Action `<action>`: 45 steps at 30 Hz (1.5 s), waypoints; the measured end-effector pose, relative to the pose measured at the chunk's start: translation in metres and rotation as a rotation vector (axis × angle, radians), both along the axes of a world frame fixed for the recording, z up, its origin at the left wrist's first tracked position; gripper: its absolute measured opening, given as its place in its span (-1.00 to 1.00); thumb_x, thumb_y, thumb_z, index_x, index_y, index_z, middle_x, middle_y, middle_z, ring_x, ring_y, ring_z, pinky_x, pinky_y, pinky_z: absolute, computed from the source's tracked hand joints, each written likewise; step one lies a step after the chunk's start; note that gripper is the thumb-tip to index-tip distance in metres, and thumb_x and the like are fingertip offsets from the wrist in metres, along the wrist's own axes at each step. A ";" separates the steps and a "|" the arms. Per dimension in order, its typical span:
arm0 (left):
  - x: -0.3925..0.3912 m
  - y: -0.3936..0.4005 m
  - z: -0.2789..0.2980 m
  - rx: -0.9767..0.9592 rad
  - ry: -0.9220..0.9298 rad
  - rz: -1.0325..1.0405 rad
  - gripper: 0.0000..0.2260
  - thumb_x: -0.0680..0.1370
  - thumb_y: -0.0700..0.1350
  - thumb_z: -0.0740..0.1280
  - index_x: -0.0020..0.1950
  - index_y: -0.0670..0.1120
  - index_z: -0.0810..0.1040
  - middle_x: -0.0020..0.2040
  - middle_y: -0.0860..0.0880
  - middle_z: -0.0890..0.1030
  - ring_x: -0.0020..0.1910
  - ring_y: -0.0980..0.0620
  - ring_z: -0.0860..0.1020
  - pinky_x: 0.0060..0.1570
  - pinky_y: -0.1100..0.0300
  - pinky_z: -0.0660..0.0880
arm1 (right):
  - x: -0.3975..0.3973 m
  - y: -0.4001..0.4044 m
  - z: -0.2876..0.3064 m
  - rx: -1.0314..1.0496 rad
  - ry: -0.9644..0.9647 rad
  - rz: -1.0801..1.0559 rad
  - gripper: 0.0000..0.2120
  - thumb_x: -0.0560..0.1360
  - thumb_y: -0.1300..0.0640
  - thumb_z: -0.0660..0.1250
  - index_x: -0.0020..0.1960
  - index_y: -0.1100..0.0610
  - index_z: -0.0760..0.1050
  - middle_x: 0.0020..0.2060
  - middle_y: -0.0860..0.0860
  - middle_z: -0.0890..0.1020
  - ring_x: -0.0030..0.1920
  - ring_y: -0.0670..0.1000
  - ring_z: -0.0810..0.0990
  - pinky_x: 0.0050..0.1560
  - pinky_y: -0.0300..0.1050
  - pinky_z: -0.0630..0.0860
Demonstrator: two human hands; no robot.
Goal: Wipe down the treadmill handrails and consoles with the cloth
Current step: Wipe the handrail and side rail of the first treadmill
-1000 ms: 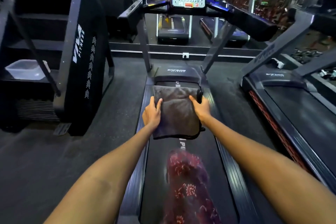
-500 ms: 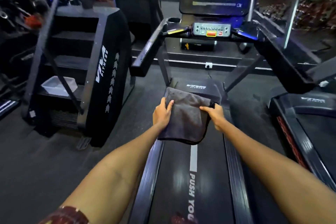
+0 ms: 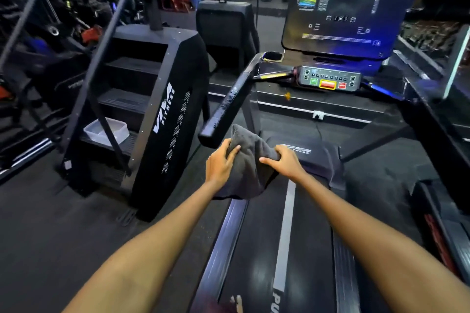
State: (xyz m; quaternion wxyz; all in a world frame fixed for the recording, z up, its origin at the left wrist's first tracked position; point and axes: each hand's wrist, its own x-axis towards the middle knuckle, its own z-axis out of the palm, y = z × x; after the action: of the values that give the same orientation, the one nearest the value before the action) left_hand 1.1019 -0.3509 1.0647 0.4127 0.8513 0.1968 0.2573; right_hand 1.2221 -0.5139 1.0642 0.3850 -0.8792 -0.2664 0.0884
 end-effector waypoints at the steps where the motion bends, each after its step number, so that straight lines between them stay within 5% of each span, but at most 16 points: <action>1: 0.007 0.007 -0.002 -0.008 -0.011 0.003 -0.78 0.59 0.03 0.24 0.11 -0.10 0.49 -0.10 -0.08 0.64 -0.07 -0.11 0.59 -0.09 0.05 0.45 | 0.009 0.010 -0.002 0.033 0.010 0.004 -0.65 0.37 -0.03 0.49 -0.14 0.19 0.43 -0.20 0.03 0.50 -0.14 0.02 0.45 -0.20 -0.12 0.29; 4: 0.028 0.027 -0.008 -0.070 -0.045 0.087 -0.77 0.59 -0.01 0.26 0.10 -0.16 0.52 -0.03 -0.11 0.63 -0.03 -0.11 0.58 -0.08 0.08 0.42 | 0.033 0.044 0.005 0.125 0.087 0.063 -0.61 0.38 0.08 0.49 0.12 0.18 0.47 0.02 0.01 0.56 0.04 -0.01 0.51 0.00 -0.18 0.38; 7: 0.042 0.045 -0.014 -0.104 -0.064 0.250 -0.72 0.58 0.00 0.29 0.09 -0.21 0.52 0.09 -0.12 0.53 -0.02 -0.15 0.55 -0.05 0.09 0.40 | 0.062 0.079 0.014 0.004 -0.018 0.164 -0.70 0.42 0.10 0.45 0.12 0.13 0.54 0.03 0.05 0.63 0.08 0.07 0.56 0.06 -0.10 0.44; 12: 0.069 0.069 -0.012 -0.175 0.037 0.503 -0.69 0.55 0.03 0.31 0.12 -0.20 0.50 0.16 -0.11 0.42 -0.06 -0.15 0.54 -0.14 0.15 0.33 | 0.098 0.133 0.024 -0.209 -0.172 0.193 -0.68 0.47 -0.01 0.36 0.15 0.09 0.41 0.04 0.15 0.60 0.06 0.20 0.54 -0.03 0.03 0.47; 18: 0.098 0.076 -0.016 -0.264 0.147 0.744 -0.62 0.53 0.07 0.32 0.13 -0.19 0.35 0.21 -0.14 0.37 -0.10 -0.24 0.55 -0.23 0.08 0.29 | 0.120 0.181 0.020 -0.399 -0.450 0.305 -0.65 0.50 0.12 0.29 0.21 0.19 0.25 -0.02 0.21 0.59 0.01 0.25 0.55 -0.12 0.01 0.34; 21: 0.110 0.074 -0.018 -0.261 0.141 0.807 -0.62 0.54 0.07 0.32 0.12 -0.19 0.33 0.19 -0.13 0.40 -0.08 -0.25 0.55 -0.24 0.09 0.29 | 0.122 0.204 0.011 -0.329 -0.624 0.345 -0.76 0.49 0.18 0.26 0.14 0.17 0.36 0.04 0.14 0.52 0.10 0.20 0.47 0.03 0.06 0.32; 23: 0.117 0.071 -0.021 -0.273 0.130 0.852 -0.64 0.55 0.07 0.31 0.10 -0.19 0.34 0.17 -0.12 0.41 -0.07 -0.24 0.55 -0.21 0.08 0.30 | 0.118 0.215 0.000 -0.190 -0.570 0.432 -0.85 0.52 0.15 0.22 0.06 0.16 0.45 0.03 0.11 0.52 0.12 0.17 0.45 0.07 0.07 0.32; 27: 0.121 0.071 -0.033 -0.268 0.050 0.864 -0.70 0.56 0.02 0.30 0.10 -0.19 0.43 0.15 -0.12 0.46 0.03 -0.17 0.51 -0.09 0.07 0.36 | 0.103 0.213 -0.024 0.046 -0.321 0.501 -0.67 0.51 -0.14 0.17 0.00 0.10 0.51 0.02 -0.02 0.55 0.15 0.03 0.46 0.19 0.08 0.30; 31: 0.106 0.077 -0.043 -0.384 -0.170 0.792 -0.83 0.62 -0.10 0.20 0.01 -0.12 0.56 -0.01 0.00 0.57 -0.01 0.00 0.53 -0.09 0.28 0.35 | 0.098 0.207 -0.028 -0.150 -0.310 0.563 -0.37 0.46 -0.39 0.06 0.39 -0.05 0.35 0.43 0.00 0.30 0.49 0.05 0.11 0.41 0.30 0.00; 34: 0.095 0.079 -0.047 -0.514 -0.263 0.787 -0.73 0.67 -0.09 0.07 0.02 -0.02 0.56 -0.01 0.02 0.61 -0.12 0.10 0.54 -0.06 0.19 0.49 | 0.092 0.209 -0.027 -0.247 -0.376 0.578 -0.27 0.40 -0.49 -0.03 0.46 -0.17 0.20 0.49 0.02 0.18 0.52 0.12 -0.03 0.37 0.40 -0.17; 37: 0.092 0.084 -0.044 -0.463 -0.271 0.783 -0.71 0.68 -0.08 -0.01 0.16 -0.12 0.48 0.02 -0.06 0.62 -0.14 0.15 0.54 -0.16 0.41 0.40 | 0.077 0.215 -0.026 -0.305 -0.437 0.559 -0.13 0.27 -0.52 -0.22 0.46 -0.16 0.20 0.49 0.08 0.17 0.50 0.23 -0.06 0.32 0.45 -0.23; 41: 0.092 0.098 -0.039 -0.250 -0.167 0.741 -0.65 0.64 0.04 0.00 0.17 -0.14 0.44 -0.07 -0.07 0.62 -0.05 0.06 0.52 -0.09 0.36 0.29 | 0.088 0.220 -0.030 -0.256 -0.506 0.633 -0.27 0.37 -0.37 -0.23 0.39 -0.14 0.34 0.41 0.08 0.31 0.45 0.26 0.11 0.35 0.43 -0.14; 45: 0.096 0.104 -0.044 -0.108 -0.158 0.718 -0.53 0.56 0.20 -0.03 0.09 -0.12 0.46 -0.10 -0.09 0.62 -0.05 -0.02 0.57 0.02 0.11 0.41 | 0.119 0.223 -0.038 -0.104 -0.632 0.692 -0.48 0.46 -0.25 -0.06 0.24 -0.15 0.51 0.20 0.07 0.49 0.25 0.20 0.40 0.29 0.40 0.08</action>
State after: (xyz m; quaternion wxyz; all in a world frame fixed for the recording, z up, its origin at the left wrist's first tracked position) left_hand 1.1975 -0.2470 1.0211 0.3545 0.6825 0.4636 0.4400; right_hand 1.3411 -0.2906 1.0263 0.1882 -0.7407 -0.6433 -0.0469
